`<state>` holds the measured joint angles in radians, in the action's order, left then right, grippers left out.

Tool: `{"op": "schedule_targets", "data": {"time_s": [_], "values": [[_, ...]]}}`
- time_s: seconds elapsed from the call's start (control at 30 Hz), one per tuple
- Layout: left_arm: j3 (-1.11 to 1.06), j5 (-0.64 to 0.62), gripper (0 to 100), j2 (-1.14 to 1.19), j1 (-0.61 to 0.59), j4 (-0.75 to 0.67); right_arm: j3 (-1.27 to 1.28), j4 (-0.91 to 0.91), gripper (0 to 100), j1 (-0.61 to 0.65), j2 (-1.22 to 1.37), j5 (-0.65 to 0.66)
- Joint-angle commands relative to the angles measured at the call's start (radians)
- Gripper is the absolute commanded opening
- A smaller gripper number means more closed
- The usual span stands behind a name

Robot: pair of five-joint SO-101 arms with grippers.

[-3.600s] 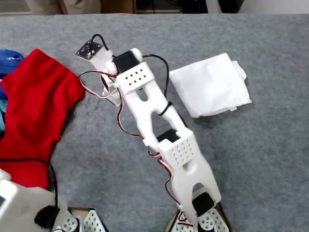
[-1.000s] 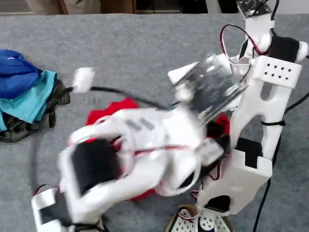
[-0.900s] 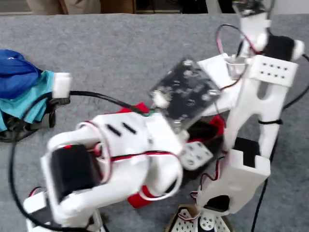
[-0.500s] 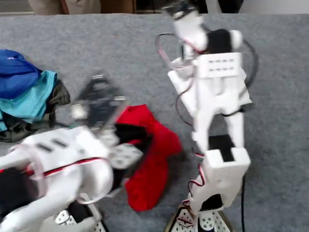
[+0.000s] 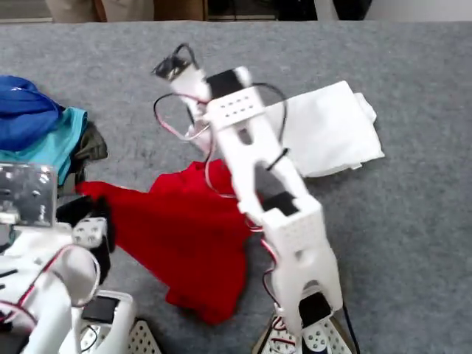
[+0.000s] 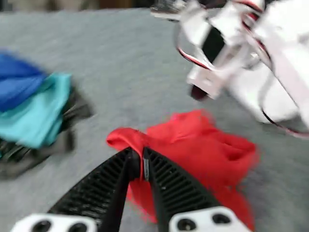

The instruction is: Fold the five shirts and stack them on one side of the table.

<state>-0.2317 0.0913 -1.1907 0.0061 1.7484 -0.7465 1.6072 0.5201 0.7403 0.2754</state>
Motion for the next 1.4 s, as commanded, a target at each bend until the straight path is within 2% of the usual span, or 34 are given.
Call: {"op": "schedule_targets", "data": {"time_s": [0.0, 0.1, 0.3, 0.53, 0.83, 0.97, 1.2, 1.37], "values": [[-0.028, 0.021, 2, -0.001, -0.127, 0.012, -0.008, -0.060, 26.2, 0.035, 0.091, -0.026], [-0.052, 0.026, 2, -0.001, -0.189, 0.012, -0.015, -0.063, 21.1, 0.028, 0.173, -0.026], [-0.130, 0.034, 2, -0.001, -0.307, 0.012, -0.105, 0.031, 0.0, 0.005, 0.239, -0.026], [-0.219, 0.064, 2, -0.001, -0.559, 0.012, -0.179, 0.080, 1.6, -0.096, 0.282, -0.115], [-0.227, 0.230, 2, -0.001, -0.861, 0.011, -0.351, 0.181, 1.6, -0.274, 0.260, -0.094], [-0.227, 0.282, 2, -0.001, -0.967, 0.011, -0.265, 0.181, 1.6, -0.390, 0.119, -0.051], [-0.227, 0.330, 2, -0.001, -0.999, -0.006, 0.039, 0.180, 1.6, -0.455, -0.266, 0.048], [-0.236, 0.368, 2, -0.001, -1.002, -0.155, 0.142, 0.180, 1.7, -0.453, -0.513, 0.104]]}}
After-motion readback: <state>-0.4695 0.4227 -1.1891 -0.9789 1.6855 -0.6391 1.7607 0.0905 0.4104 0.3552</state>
